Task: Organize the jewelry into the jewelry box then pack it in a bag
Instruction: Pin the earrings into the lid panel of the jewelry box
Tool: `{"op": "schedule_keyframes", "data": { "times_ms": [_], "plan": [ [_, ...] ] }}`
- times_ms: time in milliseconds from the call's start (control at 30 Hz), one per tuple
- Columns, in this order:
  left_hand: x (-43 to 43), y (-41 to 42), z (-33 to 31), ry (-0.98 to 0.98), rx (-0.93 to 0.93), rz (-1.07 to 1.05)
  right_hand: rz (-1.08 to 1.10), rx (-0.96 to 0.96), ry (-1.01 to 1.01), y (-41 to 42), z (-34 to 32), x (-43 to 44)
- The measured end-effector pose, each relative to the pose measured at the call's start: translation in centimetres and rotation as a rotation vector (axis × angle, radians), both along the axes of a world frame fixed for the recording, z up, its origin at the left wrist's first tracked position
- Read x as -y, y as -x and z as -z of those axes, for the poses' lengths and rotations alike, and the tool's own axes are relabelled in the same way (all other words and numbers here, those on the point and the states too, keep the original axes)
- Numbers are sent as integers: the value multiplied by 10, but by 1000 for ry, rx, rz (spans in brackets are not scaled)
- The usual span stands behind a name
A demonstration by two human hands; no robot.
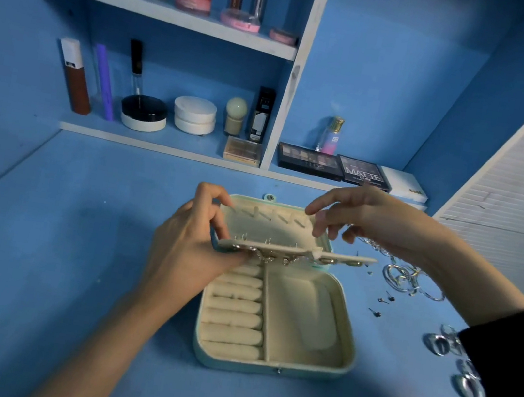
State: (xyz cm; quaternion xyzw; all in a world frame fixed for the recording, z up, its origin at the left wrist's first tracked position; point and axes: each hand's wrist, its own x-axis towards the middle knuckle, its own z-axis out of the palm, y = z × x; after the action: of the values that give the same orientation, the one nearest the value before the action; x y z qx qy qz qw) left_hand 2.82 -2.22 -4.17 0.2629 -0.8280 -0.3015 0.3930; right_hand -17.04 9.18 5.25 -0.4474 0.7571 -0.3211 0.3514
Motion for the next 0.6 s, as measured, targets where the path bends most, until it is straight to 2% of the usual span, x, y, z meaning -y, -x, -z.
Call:
{"op": "schedule_keyframes", "data": {
  "times_ms": [267, 433, 500, 600],
  "plan": [
    [5, 5, -2, -73, 69, -59, 249, 39, 67, 21, 19, -24],
    [4, 7, -3, -120, 64, -88, 316, 30, 65, 28, 30, -36],
    [4, 8, -3, -134, 57, -84, 318, -16, 58, 30, 34, -41],
    [5, 10, -2, -123, 65, -82, 226, -184, 12, 34, 39, -50]
  ]
}}
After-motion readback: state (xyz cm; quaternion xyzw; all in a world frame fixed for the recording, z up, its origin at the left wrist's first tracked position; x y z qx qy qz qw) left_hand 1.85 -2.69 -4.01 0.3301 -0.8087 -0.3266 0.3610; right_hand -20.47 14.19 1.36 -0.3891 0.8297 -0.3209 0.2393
